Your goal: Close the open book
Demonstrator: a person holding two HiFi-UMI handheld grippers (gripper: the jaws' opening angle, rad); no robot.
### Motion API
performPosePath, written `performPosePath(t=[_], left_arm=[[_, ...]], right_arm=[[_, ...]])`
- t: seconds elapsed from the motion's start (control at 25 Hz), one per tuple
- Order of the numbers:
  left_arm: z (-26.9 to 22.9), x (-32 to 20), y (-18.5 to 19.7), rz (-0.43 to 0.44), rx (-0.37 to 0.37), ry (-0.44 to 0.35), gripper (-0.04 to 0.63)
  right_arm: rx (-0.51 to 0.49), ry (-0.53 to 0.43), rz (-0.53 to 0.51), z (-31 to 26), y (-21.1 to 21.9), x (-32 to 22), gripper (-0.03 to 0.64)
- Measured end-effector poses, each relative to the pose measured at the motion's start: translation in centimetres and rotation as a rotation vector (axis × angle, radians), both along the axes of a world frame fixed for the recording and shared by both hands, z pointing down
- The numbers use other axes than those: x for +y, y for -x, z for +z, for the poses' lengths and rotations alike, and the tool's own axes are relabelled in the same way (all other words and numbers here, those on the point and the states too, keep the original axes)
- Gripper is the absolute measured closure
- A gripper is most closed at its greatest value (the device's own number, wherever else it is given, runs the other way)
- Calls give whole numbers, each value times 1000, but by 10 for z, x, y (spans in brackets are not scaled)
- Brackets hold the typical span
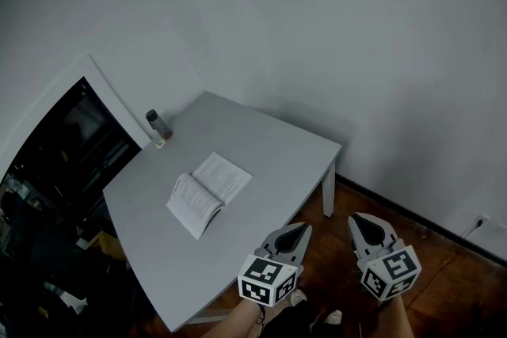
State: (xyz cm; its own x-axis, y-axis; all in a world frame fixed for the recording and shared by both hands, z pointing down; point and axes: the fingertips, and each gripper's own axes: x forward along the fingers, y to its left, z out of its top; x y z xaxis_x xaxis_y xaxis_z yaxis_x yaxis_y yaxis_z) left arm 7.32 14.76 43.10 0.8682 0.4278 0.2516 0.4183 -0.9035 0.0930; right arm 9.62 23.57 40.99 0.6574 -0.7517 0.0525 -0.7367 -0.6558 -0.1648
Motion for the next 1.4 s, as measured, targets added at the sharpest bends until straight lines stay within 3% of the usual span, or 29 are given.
performPosePath(t=[0.4, 0.72, 1.0, 1.4], left_arm=[[32, -147, -34, -293, -28, 45, 591], [48, -243, -33, -522, -51, 105, 591], [62, -304, -28, -742, -88, 106, 591], [61, -347, -38, -1107, -135, 77, 591]], right_arm=[[5, 167, -318, 16, -43, -147, 612], [2, 249, -538, 30, -57, -264, 612], [26, 272, -755, 42, -70, -345, 612], [63, 255, -1050, 59, -79, -413, 612]])
